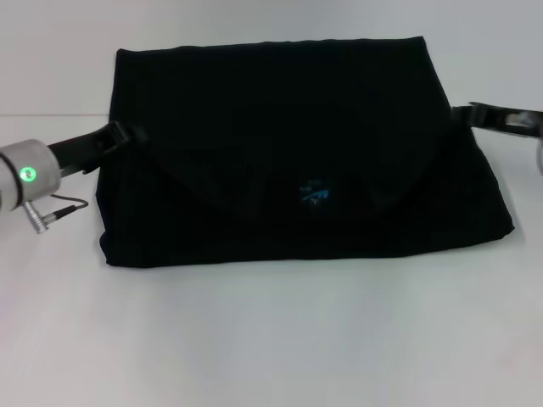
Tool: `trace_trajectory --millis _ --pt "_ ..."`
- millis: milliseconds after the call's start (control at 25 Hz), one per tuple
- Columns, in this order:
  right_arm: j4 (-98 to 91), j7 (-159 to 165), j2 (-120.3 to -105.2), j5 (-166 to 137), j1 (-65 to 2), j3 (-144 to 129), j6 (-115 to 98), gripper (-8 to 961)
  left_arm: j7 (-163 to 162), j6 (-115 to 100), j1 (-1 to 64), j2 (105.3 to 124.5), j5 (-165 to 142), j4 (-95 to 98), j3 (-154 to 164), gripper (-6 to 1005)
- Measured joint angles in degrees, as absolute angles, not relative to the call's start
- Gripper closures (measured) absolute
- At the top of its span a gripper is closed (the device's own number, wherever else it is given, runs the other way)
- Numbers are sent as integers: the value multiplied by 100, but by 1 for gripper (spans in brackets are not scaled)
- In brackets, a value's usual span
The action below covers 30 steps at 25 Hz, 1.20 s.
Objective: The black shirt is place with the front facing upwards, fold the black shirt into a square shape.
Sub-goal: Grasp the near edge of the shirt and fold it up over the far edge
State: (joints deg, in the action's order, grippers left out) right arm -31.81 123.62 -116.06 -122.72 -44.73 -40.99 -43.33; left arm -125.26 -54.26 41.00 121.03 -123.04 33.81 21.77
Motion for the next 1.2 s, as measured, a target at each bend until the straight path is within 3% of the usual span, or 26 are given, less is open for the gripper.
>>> trace_trajectory --millis 160,280,640,1000,1200 --pt "-3193 12360 -11750 -12257 -4587 -4404 -3828 847 -12492 -4887 4170 12146 -12272 3480 2520 970" --pt "-3293 12391 -11775 -12208 -4640 -4393 -3687 846 -12383 -4825 4179 12171 -12109 3658 2552 971" --pt "-3125 12487 -11568 -12585 -5071 -4546 -3254 841 -12364 -4329 4456 12043 -12003 3609 3020 950" --pt "-2861 12459 -11625 -12707 -5181 -4856 -2651 837 -12377 -3548 4579 12125 -12011 3369 3790 930" --pt "-2818 12529 -11527 -12721 -5184 -4932 -2968 834 -12505 -3632 4595 12074 -12030 3288 3889 918"
